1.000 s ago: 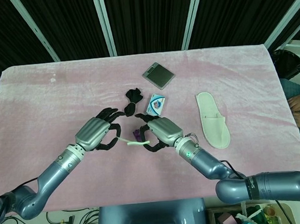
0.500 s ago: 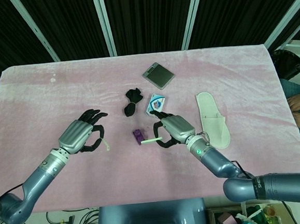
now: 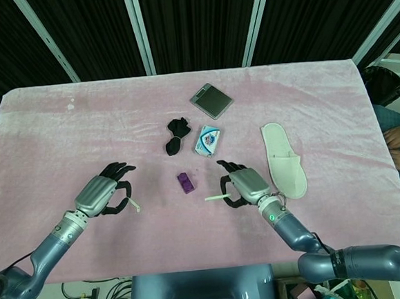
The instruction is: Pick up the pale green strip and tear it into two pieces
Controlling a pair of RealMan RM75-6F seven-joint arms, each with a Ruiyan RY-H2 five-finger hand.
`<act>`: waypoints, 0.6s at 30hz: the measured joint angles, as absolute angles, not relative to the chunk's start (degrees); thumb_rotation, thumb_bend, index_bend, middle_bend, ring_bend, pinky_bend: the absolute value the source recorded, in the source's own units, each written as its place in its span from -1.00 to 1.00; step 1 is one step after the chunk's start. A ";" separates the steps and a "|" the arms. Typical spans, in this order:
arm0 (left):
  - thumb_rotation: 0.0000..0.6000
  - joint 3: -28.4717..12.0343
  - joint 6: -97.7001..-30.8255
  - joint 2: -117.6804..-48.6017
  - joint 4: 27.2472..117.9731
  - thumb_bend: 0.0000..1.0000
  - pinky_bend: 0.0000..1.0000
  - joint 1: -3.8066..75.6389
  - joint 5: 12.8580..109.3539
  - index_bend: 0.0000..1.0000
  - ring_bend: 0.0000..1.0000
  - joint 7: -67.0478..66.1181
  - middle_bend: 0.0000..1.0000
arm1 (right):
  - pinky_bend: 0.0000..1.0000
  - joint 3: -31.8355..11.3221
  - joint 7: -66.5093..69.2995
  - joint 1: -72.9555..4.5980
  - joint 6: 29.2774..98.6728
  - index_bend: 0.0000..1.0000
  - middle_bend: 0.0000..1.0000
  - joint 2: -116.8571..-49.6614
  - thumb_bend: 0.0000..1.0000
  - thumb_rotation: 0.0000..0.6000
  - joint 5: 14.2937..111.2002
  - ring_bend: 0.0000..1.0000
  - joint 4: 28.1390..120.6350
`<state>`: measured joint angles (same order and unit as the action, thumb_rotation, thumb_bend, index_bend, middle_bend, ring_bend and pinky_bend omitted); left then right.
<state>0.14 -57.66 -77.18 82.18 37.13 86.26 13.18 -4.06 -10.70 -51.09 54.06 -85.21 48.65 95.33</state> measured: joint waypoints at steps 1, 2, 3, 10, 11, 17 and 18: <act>1.00 0.42 -57.90 -78.08 80.61 0.05 -1.00 36.93 86.69 0.17 -1.00 13.88 -0.82 | -0.70 -3.68 -10.72 -50.64 54.04 0.48 -0.96 -86.24 0.03 1.00 48.74 -0.85 94.25; 1.00 0.70 -58.09 -78.96 79.03 0.05 -1.00 36.75 87.11 0.17 -1.00 14.50 -0.82 | -0.70 -3.39 -10.71 -50.19 54.00 0.48 -0.96 -87.24 0.03 1.00 48.81 -0.85 93.17; 1.00 1.08 -58.25 -80.13 76.93 0.05 -1.00 36.52 87.57 0.16 -1.00 15.18 -0.82 | -0.70 -3.10 -10.69 -49.63 53.90 0.48 -0.96 -88.48 0.03 1.00 48.87 -0.85 91.78; 1.00 2.33 -58.68 -85.98 67.81 -0.01 -1.00 35.42 88.78 -0.04 -1.00 18.98 -0.83 | -0.70 -3.05 -10.71 -47.89 52.27 0.44 -0.96 -92.01 0.01 1.00 48.87 -0.89 86.89; 1.00 2.40 -58.69 -86.45 67.04 -0.05 -1.00 35.33 88.84 -0.09 -1.00 19.63 -0.84 | -0.70 -3.11 -10.85 -47.84 51.71 0.36 -0.97 -92.05 -0.03 1.00 48.76 -0.91 86.66; 1.00 2.86 -59.00 -87.81 64.16 -0.63 -1.00 35.02 89.67 -0.67 -1.00 22.53 -0.90 | -0.72 -3.07 -13.55 -48.36 48.57 -0.68 -1.00 -90.10 -0.64 1.00 46.66 -0.98 87.35; 1.00 2.77 -59.31 -87.66 64.26 -0.67 -1.00 35.01 89.74 -0.72 -1.00 22.61 -0.91 | -0.72 -3.12 -14.28 -48.58 48.18 -0.82 -1.00 -89.35 -0.68 1.00 45.84 -0.99 88.09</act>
